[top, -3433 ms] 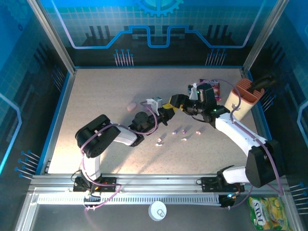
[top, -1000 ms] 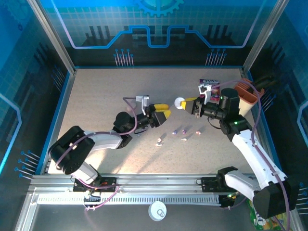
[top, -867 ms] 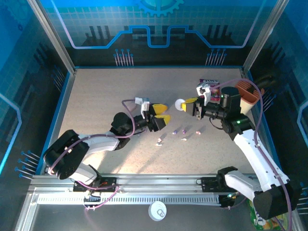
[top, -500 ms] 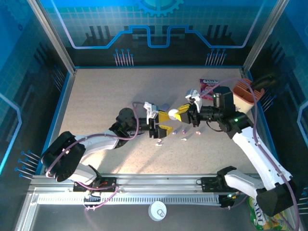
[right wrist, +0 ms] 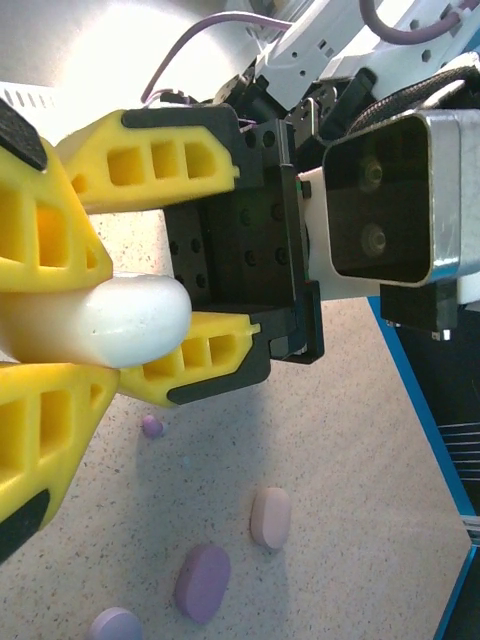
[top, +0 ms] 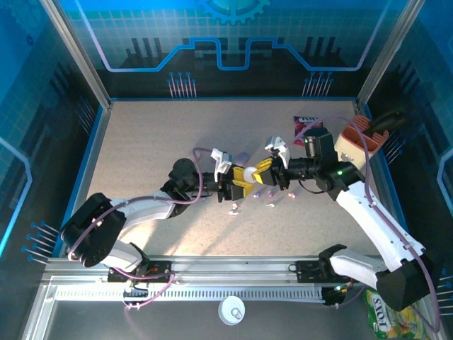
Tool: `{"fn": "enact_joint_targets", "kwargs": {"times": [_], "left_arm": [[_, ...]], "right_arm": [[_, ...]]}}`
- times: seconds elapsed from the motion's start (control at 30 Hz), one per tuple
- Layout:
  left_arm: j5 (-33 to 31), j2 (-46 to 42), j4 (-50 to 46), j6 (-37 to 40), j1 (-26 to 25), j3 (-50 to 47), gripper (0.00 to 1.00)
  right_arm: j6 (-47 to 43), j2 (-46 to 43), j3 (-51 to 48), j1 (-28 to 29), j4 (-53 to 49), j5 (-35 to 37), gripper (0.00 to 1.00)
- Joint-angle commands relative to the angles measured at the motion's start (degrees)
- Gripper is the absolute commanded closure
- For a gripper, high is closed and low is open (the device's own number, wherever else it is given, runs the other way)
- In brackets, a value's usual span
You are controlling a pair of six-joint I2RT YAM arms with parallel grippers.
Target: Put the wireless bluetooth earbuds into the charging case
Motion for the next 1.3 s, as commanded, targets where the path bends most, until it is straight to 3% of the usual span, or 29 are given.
{"fn": "enact_joint_targets", "kwargs": {"times": [0.0, 0.23, 0.37, 0.4, 0.5, 0.73, 1.1, 1.27], "left_arm": [[2.00, 0.54, 4.88, -1.71, 0.01, 2.13, 0.59], [2.12, 0.36, 4.71, -1.77, 0.44, 2.09, 0.83], [2.45, 1.27, 5.38, -1.65, 1.13, 2.00, 0.85], [2.45, 1.49, 5.69, -1.77, 1.20, 2.02, 0.86], [2.36, 1.96, 7.22, -1.27, 1.24, 1.74, 0.86], [2.97, 1.85, 6.05, 3.71, 1.29, 0.85, 0.86], [0.78, 1.07, 1.20, 10.19, 1.26, -0.72, 0.86], [-1.33, 1.23, 0.23, 11.32, 1.73, -1.77, 0.91]], "right_arm": [[-1.16, 0.23, 1.26, 0.68, -0.43, 0.36, 0.89], [-1.40, -0.43, 0.79, 0.60, -0.07, 1.19, 0.88], [-1.68, -0.58, 0.83, 0.53, -0.64, 1.79, 0.86], [-1.68, -0.56, 0.87, 0.55, -0.66, 2.00, 0.82], [-0.13, -0.79, 0.55, 0.60, 0.64, 3.82, 0.57], [5.42, -1.08, 1.07, 0.46, 4.20, 15.12, 0.37], [12.96, 0.76, 3.00, 0.24, 7.43, 19.75, 0.28], [15.21, -0.48, 2.47, -0.28, 9.43, 17.20, 0.26]]}}
